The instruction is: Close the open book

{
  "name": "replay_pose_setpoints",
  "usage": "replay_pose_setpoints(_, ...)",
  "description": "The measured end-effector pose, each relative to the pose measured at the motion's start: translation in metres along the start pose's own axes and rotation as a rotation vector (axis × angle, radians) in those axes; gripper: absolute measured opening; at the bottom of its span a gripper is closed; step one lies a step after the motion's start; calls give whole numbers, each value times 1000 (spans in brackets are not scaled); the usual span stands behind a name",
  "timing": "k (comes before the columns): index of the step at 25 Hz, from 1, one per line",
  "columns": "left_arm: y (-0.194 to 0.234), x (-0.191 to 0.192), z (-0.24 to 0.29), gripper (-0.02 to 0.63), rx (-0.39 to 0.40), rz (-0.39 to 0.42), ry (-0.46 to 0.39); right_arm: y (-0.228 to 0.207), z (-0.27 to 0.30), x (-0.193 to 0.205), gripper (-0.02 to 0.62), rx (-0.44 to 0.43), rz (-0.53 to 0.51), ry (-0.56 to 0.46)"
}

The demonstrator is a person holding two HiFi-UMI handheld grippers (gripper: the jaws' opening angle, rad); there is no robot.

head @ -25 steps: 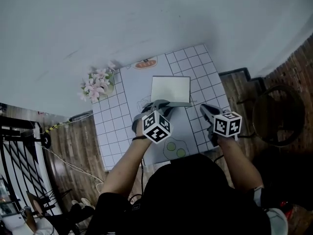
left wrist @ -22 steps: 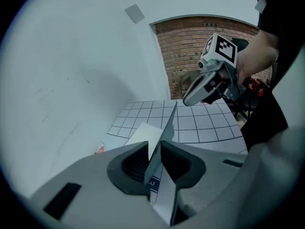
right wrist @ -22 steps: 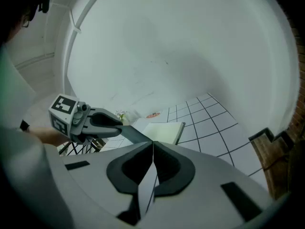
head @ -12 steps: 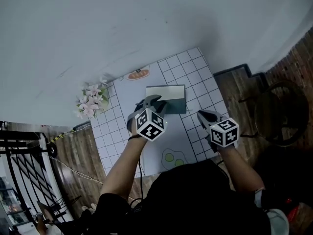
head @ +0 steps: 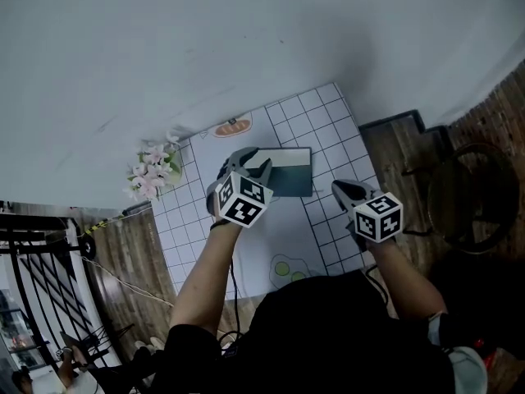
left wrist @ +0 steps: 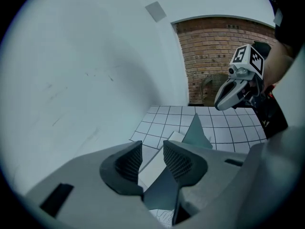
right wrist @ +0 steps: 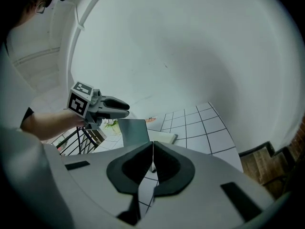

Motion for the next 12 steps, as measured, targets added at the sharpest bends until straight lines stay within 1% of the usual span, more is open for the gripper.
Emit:
replay_pose_setpoints(3, -6, 10, -5, 121, -7, -6, -3, 17, 1, -5, 6, -17, -34, -5)
replay_pose_setpoints(5, -9, 15, -5, 121, -25, -11, -29, 36, 5, -5, 6, -52, -56, 5)
replay_pose_setpoints(7, -7, 17, -4, 121, -44, -41, -64, 53, 14, -3, 6, -74, -90, 25)
replay_pose_setpoints(10, -7, 18, -2, 109, -62, -64, -104, 70, 28, -2, 7, -63, -174, 44)
replay_pose_setpoints(12, -5, 19, -1, 107, -77, -73, -134, 77, 43, 4, 8, -48, -255, 83)
Point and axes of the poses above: the fingertips, and each gripper's own axes: z forward along the fingers, y to its left, x out of its underside, the point moved 2 cm from there along -z, backward along the fingers, and after that the axes turned 13 degrees about x, right-handed, at the moved point
